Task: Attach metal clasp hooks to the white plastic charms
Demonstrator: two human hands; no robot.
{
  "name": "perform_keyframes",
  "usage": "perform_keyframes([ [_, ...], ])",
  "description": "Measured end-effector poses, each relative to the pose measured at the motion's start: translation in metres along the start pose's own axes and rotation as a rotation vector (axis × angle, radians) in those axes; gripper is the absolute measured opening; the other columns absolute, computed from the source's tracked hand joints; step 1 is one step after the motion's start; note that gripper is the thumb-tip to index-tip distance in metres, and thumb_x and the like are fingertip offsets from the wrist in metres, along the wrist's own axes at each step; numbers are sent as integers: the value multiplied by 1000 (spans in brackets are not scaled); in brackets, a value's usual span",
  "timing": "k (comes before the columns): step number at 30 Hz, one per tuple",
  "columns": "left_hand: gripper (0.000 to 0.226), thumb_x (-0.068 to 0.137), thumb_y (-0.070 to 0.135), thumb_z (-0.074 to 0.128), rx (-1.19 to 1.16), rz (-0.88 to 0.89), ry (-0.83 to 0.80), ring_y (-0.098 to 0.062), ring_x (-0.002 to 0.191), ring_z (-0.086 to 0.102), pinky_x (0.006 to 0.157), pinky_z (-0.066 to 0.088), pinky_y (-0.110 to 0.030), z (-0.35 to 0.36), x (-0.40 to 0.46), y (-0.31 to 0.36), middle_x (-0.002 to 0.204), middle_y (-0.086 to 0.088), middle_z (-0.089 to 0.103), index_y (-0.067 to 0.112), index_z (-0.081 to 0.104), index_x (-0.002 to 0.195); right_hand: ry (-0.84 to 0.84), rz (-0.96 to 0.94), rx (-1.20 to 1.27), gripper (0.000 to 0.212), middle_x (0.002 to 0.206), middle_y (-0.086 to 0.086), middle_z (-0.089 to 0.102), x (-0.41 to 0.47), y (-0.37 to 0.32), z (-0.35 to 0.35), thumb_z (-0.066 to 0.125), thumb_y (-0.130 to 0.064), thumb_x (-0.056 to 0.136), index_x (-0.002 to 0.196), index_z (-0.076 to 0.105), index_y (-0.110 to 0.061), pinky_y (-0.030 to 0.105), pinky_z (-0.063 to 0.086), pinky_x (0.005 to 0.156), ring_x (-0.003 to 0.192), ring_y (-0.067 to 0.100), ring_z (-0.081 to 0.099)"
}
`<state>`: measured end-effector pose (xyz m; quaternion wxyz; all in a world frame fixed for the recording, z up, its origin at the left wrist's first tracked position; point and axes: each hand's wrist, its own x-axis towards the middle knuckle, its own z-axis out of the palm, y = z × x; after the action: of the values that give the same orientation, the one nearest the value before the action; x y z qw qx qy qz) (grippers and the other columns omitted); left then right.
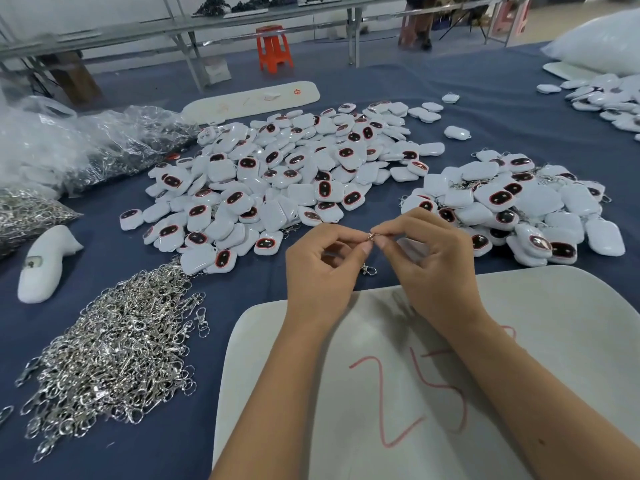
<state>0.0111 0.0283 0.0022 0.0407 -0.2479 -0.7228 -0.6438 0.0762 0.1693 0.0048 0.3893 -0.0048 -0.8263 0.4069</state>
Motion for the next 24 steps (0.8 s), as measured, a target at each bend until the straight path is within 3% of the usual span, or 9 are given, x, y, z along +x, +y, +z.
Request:
perform_keyframes([
  [4, 9, 84, 8, 79, 45, 60, -15, -20, 72, 66, 66, 52, -24, -3, -1, 0, 83, 3, 71, 16, 77, 85, -22, -114, -129, 12, 90, 6, 71, 0, 3, 0, 74, 5, 91, 95, 80, -5, 38, 54, 73, 81, 21, 67],
  [7, 11, 84, 6, 78, 90, 82, -22, -19, 71, 65, 63, 49, -20, -4, 0, -1, 81, 4, 70, 16, 75, 82, -36, -158, -172, 12, 90, 6, 70, 0, 6, 0, 73, 4, 92, 96, 80, -5, 42, 53, 68, 76, 23, 67],
  [14, 12, 84, 0, 77, 29, 73, 36, -19, 79, 67, 72, 52, -25, -2, 2, -3, 82, 2, 71, 12, 75, 83, -90, -12, -70, 7, 82, -2, 72, -1, 5, 3, 84, -7, 86, 92, 81, -9, 30, 53, 76, 78, 11, 67],
  [18, 12, 84, -3, 77, -85, 24, 64, -10, 75, 67, 71, 49, -19, -1, 3, -2, 82, -2, 72, 9, 75, 84, -35, 86, 45, 12, 85, -9, 70, 0, 5, 1, 75, -4, 93, 102, 79, -10, 19, 52, 73, 76, 7, 66],
  [24, 8, 85, -5, 75, -158, 15, 25, -15, 76, 65, 71, 49, -22, 1, 2, -1, 84, -6, 72, 2, 75, 87, -56, 77, 133, 12, 89, -7, 72, 1, 3, 2, 72, 1, 94, 99, 80, -9, 35, 56, 70, 78, 11, 66],
])
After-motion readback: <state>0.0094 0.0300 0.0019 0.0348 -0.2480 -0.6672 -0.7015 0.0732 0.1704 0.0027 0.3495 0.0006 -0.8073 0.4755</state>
